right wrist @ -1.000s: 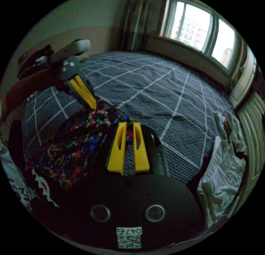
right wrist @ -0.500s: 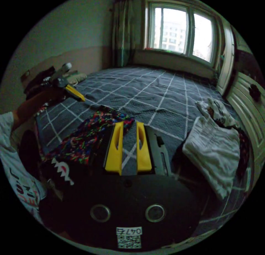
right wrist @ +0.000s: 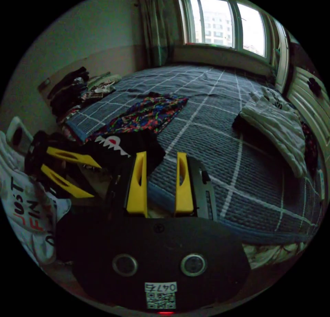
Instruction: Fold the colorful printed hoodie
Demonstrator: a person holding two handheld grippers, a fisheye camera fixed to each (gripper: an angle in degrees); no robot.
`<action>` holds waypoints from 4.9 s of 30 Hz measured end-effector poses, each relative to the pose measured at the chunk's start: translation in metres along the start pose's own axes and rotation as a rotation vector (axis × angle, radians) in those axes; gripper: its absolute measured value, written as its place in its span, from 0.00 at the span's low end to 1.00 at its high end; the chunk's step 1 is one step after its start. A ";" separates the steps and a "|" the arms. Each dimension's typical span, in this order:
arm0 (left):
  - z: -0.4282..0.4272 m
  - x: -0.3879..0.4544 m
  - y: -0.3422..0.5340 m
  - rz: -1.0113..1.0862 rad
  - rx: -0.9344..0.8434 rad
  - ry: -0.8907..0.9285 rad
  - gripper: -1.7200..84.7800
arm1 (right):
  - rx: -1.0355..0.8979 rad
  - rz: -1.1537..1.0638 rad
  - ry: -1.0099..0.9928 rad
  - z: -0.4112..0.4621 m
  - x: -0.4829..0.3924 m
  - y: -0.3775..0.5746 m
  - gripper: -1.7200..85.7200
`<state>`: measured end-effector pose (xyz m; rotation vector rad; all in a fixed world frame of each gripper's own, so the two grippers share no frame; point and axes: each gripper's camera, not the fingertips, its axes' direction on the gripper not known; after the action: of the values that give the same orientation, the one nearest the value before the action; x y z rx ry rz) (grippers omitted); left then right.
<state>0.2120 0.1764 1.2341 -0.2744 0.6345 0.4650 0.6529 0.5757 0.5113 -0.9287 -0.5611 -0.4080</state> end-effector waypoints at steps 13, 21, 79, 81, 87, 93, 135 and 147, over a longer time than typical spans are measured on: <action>0.020 0.095 0.052 -0.150 -0.141 -0.088 0.11 | -0.202 -0.071 0.019 0.037 0.011 0.007 0.04; 0.006 0.138 0.085 -0.115 -0.144 -0.167 0.07 | -0.179 -0.006 -0.141 0.039 0.011 0.032 0.07; -0.077 -0.001 0.363 -0.839 0.057 0.129 0.01 | -0.196 -0.281 -0.334 0.123 -0.202 0.048 0.03; -0.093 -0.005 0.370 -0.801 0.145 0.159 0.01 | -0.093 -0.264 -0.404 0.108 -0.199 0.053 0.04; -0.144 -0.008 0.396 -0.394 0.217 0.024 0.15 | 0.150 -0.465 -0.372 0.030 -0.217 0.114 0.14; -0.115 -0.035 0.418 -0.517 0.062 0.241 0.19 | -0.049 -0.558 -0.181 0.034 -0.258 0.161 0.18; -0.132 -0.162 0.333 -0.715 0.217 0.183 0.06 | 0.137 -0.229 -0.143 -0.060 -0.238 0.148 0.02; -0.001 -0.324 0.242 -0.886 -0.097 0.178 0.09 | -0.052 0.049 -0.220 0.057 -0.087 0.045 0.04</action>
<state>-0.1372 0.2777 1.4103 -0.6522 0.5990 -0.3855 0.5938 0.6553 0.4566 -1.0424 -0.7293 -0.2793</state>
